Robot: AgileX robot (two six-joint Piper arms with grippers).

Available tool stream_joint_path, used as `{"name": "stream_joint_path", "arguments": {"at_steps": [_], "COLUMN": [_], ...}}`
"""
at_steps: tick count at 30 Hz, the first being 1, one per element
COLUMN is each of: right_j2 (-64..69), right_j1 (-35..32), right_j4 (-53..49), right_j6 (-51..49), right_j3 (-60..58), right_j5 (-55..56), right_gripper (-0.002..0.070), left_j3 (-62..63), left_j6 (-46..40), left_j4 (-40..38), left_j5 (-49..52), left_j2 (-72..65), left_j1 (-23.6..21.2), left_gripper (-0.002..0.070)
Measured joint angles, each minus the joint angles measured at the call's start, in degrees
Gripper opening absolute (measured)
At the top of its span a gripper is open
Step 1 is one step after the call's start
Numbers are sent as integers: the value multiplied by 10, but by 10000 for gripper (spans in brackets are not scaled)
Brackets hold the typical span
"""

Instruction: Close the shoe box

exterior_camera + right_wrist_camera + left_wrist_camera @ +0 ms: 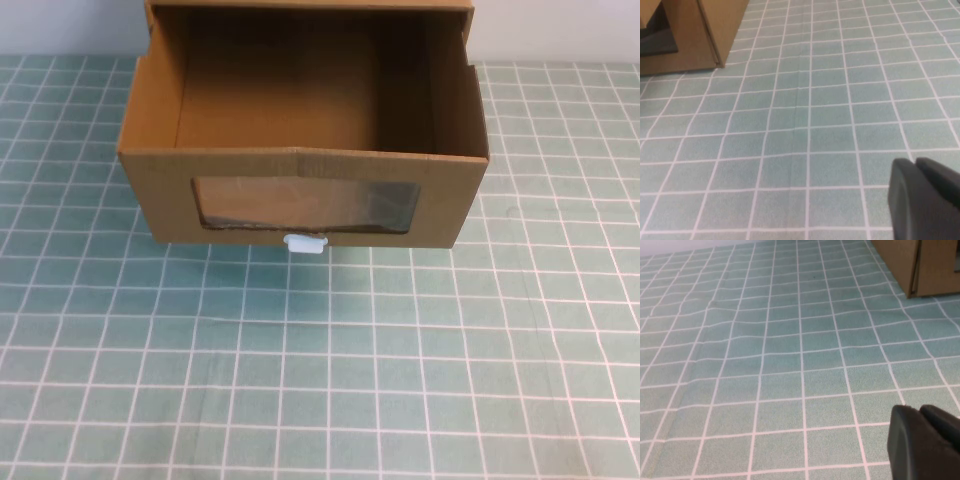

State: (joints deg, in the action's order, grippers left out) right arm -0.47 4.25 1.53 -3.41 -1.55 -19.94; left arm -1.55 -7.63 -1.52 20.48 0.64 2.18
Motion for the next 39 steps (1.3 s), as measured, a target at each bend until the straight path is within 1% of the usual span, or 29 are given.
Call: {"name": "stream_joint_path", "arguments": {"at_steps": [36,39], "right_j2": [0,0], "right_j1": [0,0], "right_j4": [0,0], "right_j6": [0,0], "right_j3": [0,0], "right_j5": [0,0], "right_gripper": [-13,-13], "left_j3": [0,0], "left_j6": [0,22], "left_j4": [0,-13], "left_j5": [0,-7], "left_j2": [0,0], "left_j1": [0,0], "left_gripper": [-5,-5]}}
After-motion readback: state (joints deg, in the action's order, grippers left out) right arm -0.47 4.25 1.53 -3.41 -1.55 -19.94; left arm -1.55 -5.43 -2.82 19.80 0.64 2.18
